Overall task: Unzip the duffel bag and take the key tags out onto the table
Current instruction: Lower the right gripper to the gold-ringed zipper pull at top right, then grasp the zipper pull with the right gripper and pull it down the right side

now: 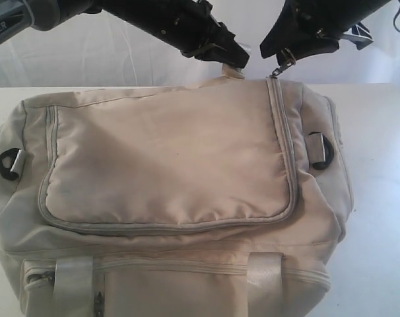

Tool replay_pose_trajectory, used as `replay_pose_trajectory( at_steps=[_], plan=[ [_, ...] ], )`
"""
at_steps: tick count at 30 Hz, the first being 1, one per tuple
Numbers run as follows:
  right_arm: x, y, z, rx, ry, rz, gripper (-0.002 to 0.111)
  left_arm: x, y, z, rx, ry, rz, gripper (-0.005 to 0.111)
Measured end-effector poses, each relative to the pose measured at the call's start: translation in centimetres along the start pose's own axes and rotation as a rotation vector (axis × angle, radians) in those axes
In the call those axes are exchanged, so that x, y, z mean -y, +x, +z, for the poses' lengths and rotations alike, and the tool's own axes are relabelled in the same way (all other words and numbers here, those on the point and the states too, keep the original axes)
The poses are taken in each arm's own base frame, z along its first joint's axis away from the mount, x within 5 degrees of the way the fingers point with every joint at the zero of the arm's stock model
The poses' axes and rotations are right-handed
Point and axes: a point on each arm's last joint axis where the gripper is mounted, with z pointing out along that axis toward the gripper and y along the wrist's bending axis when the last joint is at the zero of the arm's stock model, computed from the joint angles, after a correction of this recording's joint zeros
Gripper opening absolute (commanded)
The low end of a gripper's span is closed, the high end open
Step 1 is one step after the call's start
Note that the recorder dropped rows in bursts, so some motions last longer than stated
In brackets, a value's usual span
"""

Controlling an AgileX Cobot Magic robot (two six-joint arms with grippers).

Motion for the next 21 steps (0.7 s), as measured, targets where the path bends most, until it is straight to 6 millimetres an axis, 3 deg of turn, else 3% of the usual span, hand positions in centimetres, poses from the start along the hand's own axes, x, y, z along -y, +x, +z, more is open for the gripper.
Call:
replay_pose_trajectory(
  at_steps=[21],
  plan=[
    [-1.2,5.4,-1.7,-0.036,-0.022,-0.063,0.003,-0.9,0.6,0.7,-0.012,-0.03,-0.042,0.0]
  ],
)
